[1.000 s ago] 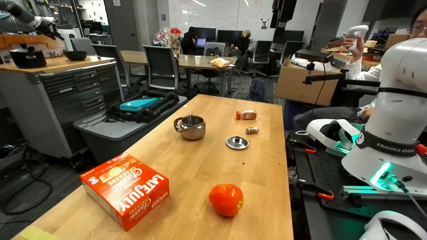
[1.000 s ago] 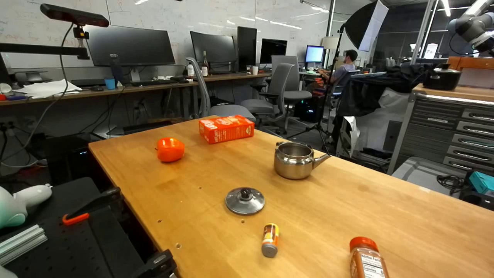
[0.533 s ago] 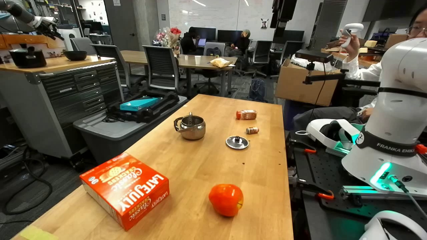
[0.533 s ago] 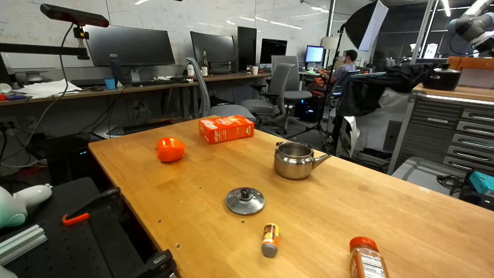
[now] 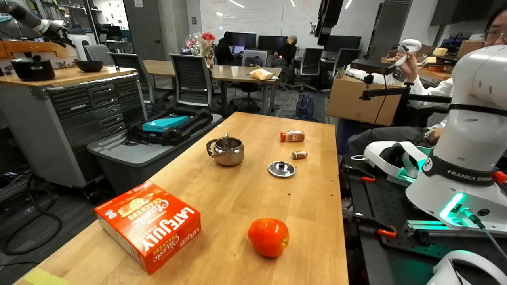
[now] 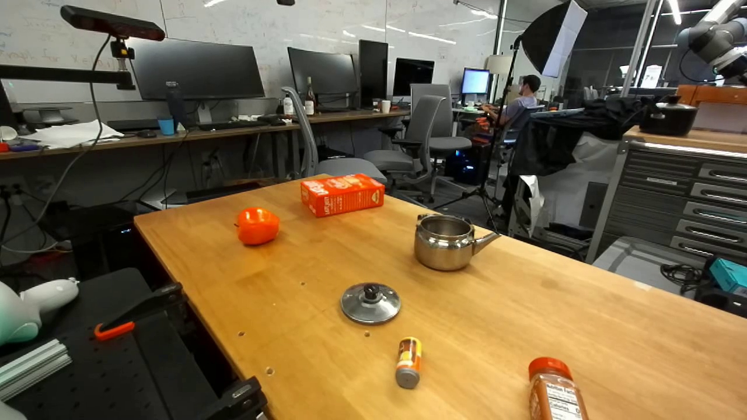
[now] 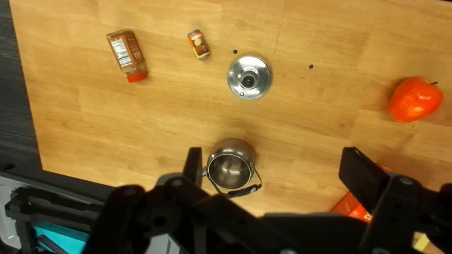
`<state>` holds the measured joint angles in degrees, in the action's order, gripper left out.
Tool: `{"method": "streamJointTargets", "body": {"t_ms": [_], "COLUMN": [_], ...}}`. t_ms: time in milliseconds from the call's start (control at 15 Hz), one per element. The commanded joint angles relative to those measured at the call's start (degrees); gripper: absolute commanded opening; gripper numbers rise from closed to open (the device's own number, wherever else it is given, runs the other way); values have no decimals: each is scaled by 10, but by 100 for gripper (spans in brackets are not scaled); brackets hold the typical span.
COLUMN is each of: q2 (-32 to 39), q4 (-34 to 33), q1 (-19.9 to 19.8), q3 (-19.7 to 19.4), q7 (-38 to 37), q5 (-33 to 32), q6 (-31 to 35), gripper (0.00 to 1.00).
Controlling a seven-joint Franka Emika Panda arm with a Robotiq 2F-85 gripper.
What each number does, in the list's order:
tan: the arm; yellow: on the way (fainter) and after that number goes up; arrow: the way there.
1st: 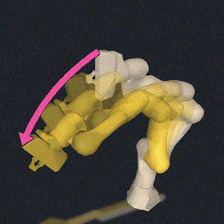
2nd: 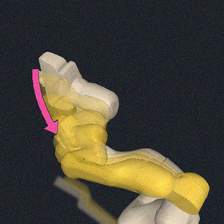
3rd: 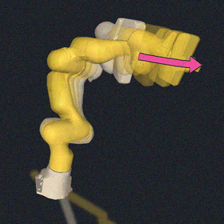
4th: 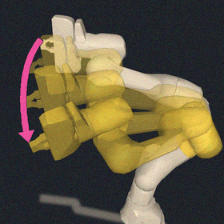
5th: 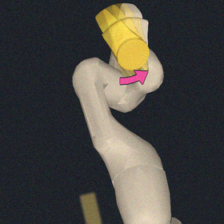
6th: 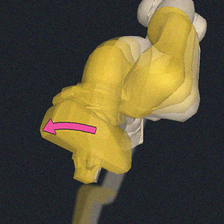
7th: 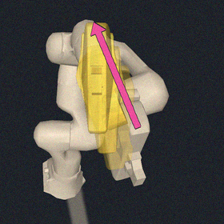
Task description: Place the lid on the teapot
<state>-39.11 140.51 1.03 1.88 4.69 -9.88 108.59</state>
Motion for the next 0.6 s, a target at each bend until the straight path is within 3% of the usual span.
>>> {"method": "streamJointTargets", "body": {"t_ms": [0,533], "q2": [22,64], "q4": [4,-2], "q1": [8,7], "q3": [-20,-66], "q7": [-2,58], "q5": [27,75], "q6": [57,68], "gripper": [100,100]}}
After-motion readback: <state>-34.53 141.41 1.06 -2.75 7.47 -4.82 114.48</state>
